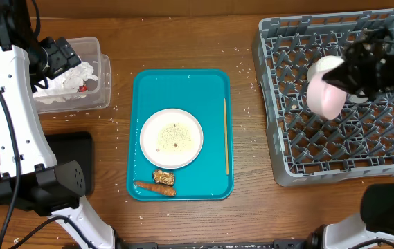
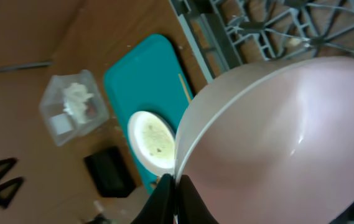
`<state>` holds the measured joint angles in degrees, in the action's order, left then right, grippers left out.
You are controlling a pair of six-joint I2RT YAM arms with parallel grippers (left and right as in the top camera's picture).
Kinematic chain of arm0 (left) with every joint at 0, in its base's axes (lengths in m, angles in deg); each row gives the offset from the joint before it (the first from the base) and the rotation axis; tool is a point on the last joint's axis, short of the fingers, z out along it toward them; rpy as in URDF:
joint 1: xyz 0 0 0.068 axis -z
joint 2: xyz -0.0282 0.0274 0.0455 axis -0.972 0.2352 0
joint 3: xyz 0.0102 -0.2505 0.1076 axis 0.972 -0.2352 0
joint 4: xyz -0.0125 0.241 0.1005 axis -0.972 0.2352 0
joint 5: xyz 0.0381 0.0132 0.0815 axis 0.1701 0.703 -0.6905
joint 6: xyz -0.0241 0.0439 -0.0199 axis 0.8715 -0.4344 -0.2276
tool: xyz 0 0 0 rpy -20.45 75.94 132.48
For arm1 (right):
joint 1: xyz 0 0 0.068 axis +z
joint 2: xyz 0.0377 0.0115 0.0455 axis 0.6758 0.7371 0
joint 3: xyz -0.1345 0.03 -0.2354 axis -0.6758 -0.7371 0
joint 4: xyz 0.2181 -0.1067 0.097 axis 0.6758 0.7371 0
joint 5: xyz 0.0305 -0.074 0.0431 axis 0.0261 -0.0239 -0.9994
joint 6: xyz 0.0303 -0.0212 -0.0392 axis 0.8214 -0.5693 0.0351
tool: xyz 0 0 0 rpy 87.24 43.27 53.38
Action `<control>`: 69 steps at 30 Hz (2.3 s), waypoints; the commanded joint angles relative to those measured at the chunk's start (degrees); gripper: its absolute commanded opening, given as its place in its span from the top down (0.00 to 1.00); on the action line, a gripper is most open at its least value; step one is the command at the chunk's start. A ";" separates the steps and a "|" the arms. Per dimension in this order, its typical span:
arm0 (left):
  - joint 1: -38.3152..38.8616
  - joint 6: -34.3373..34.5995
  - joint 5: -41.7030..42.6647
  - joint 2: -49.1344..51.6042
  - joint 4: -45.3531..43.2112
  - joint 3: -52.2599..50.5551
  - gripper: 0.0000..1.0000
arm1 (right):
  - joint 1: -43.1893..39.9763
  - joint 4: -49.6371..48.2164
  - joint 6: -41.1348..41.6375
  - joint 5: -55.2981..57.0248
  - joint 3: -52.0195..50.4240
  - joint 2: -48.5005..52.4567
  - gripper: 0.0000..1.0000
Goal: Sort waste into correct bins and load items into the dishwasher
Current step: 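Carry the pink bowl right and set it upside down in the rack, then return right gripper to the tray and grasp the wooden chopstick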
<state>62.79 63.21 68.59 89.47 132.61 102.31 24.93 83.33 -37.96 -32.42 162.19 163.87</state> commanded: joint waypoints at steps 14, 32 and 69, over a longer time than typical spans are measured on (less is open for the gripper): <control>-0.26 -1.11 0.09 -0.37 0.79 0.09 0.00 | -12.07 -14.03 -9.03 -19.02 -25.75 -1.01 0.96; -0.24 -1.09 0.11 -0.37 0.79 0.09 0.00 | -20.50 -13.53 -5.51 -5.29 -24.30 -1.03 0.95; -0.24 1.99 0.15 -0.37 0.79 0.09 0.00 | 24.02 4.70 12.35 32.50 9.38 -5.84 0.19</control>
<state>62.79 63.91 68.61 89.47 133.27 102.31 42.00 88.51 -30.31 -9.30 171.98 155.74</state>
